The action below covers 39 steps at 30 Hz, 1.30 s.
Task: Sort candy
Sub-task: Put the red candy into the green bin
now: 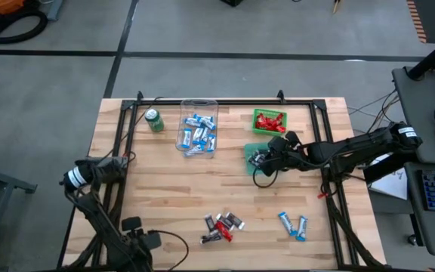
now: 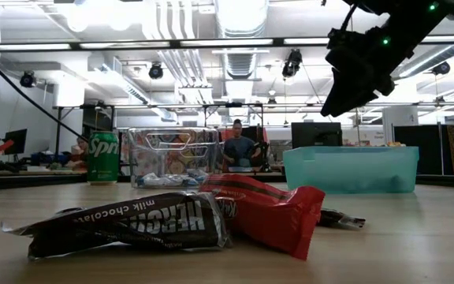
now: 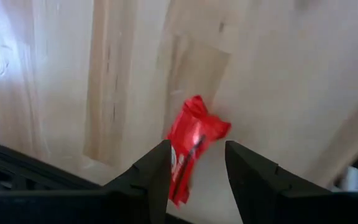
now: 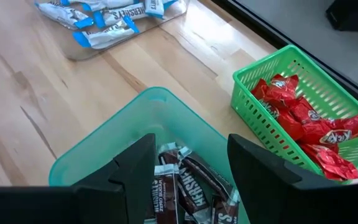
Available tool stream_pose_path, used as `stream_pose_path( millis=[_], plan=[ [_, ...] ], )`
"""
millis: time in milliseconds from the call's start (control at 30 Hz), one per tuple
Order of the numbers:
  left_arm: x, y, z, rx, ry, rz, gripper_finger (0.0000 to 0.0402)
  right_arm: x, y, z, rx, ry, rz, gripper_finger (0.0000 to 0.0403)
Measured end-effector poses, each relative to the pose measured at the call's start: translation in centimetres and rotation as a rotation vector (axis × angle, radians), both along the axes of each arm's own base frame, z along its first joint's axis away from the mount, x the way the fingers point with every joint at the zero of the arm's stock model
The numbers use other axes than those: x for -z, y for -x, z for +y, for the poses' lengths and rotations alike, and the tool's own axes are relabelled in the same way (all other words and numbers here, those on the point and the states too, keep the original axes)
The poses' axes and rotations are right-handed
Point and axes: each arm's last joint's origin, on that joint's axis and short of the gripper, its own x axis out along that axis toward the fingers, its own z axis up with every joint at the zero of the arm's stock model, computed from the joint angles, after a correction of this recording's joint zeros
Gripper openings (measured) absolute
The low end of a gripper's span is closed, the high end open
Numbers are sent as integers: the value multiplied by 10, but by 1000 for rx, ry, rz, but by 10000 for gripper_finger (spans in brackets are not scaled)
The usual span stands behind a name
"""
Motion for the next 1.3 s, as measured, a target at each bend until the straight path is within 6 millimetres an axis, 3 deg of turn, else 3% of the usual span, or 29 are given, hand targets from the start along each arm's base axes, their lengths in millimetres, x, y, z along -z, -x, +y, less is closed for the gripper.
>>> stream_pose_path(
  millis=[300,567,667,900,1100,1300],
  plan=[
    [30,5,11,-23,-19,10,116,0,0,0,-8,-4,2,192],
    [32,8,16,-27,-36,12,14,0,0,0,-6,-6,-2,192],
    [27,8,18,-49,-74,-57,8,0,0,0,-5,-6,-3,192],
    [-10,-13,28,-72,-171,-509,2,-1,-1,0,-6,-7,-15,192],
    [-58,-43,43,39,-319,-1018,1,-3,-7,3,-79,-53,-59,192],
    [-92,-73,50,251,-429,-1154,1,-10,-19,15,-380,-144,-160,192]
  ],
)
